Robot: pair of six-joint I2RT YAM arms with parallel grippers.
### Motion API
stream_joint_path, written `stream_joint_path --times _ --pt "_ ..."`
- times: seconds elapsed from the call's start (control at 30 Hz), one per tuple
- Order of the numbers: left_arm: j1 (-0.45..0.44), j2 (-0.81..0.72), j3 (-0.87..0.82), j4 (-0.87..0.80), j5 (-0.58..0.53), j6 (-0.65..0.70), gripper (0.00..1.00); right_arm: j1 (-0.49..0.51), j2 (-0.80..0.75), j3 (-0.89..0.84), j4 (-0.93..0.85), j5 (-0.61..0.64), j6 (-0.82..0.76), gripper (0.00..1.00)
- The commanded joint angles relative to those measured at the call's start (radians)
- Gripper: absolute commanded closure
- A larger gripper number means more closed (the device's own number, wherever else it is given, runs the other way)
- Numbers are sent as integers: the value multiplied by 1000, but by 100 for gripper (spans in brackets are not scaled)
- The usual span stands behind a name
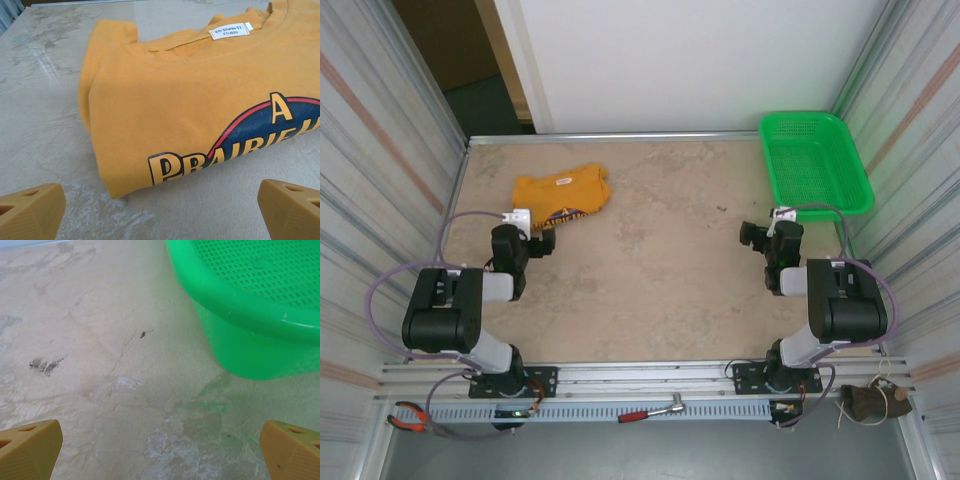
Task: Fold the inside-out t-shirt
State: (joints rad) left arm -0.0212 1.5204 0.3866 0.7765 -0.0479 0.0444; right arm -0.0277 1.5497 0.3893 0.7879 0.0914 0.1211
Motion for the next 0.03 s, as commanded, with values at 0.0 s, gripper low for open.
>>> stream_joint_path --times 0.0 --pt "4 -12 15 25 7 -9 1 1 -10 8 31 -11 -22 1"
